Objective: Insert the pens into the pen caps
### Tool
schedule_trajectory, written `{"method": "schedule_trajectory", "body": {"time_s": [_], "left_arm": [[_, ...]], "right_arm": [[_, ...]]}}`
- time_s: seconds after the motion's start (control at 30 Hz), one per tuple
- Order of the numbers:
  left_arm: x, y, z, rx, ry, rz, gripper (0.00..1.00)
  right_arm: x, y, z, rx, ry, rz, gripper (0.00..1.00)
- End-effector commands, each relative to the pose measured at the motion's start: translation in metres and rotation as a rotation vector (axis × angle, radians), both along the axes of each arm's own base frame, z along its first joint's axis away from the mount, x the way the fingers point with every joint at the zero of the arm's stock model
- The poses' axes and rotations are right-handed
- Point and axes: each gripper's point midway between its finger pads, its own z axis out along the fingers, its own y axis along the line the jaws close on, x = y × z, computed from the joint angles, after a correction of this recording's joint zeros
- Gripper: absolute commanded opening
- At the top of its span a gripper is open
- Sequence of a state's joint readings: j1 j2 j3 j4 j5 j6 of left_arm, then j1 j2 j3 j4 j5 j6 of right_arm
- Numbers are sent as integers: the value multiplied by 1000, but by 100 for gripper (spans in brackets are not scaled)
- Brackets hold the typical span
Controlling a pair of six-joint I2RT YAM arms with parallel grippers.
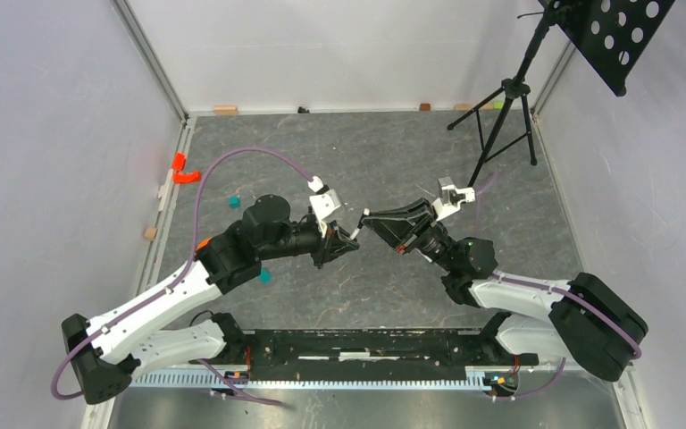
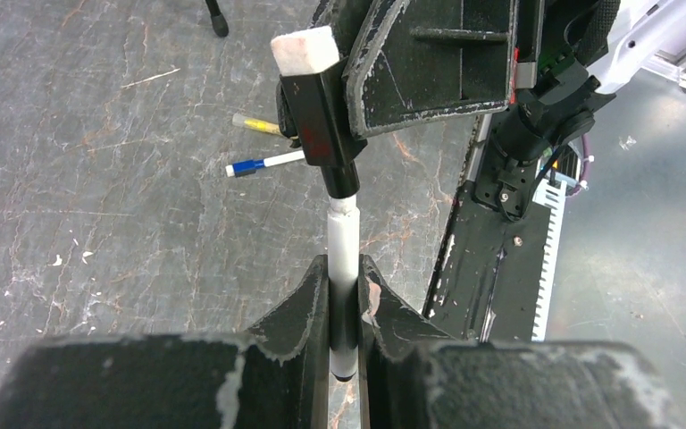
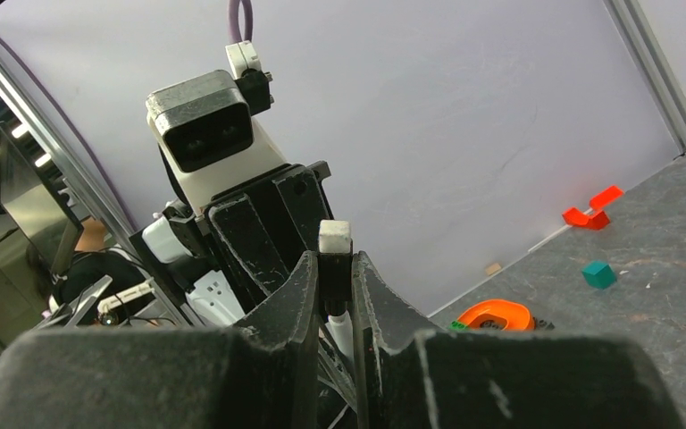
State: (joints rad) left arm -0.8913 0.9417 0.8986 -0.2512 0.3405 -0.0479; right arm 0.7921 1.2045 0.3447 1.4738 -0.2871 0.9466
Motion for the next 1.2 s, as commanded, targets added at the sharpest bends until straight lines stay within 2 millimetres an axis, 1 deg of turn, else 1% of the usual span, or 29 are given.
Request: {"method": "schedule_trajectory", "body": {"time_s": [0.0,0.2,0.33,0.47,0.6,0.7,0.83,1.0,1.17], "left_arm": [[7,3,25,-77,-42,49,2],[9,5,27,-85,-42,65,2],[15,7,26,-83,-42,97,2],[17,10,28,-85,-47,109,2],[21,17,34,-94,-77,148,2],[25,22,36,-92,-97,181,2],[34,31,32,-51,-122,238,2],[38,36,32,-32,-150,263,2],[40,42,34,-31,-168,289,2]], "right_arm": [[-20,-9,25,87,-120,36,0],[-22,-8,26,101,-130,34,0],[-22,1,24,70,-154,17,0],[-20,8,17,30,-156,-11,0],[-15,11,7,-9,-146,-35,0],[-12,16,-4,-61,-132,-55,0],[-2,29,-25,-171,-68,-97,0],[4,43,-32,-229,0,-89,0],[8,60,-49,-322,80,-86,0]]}}
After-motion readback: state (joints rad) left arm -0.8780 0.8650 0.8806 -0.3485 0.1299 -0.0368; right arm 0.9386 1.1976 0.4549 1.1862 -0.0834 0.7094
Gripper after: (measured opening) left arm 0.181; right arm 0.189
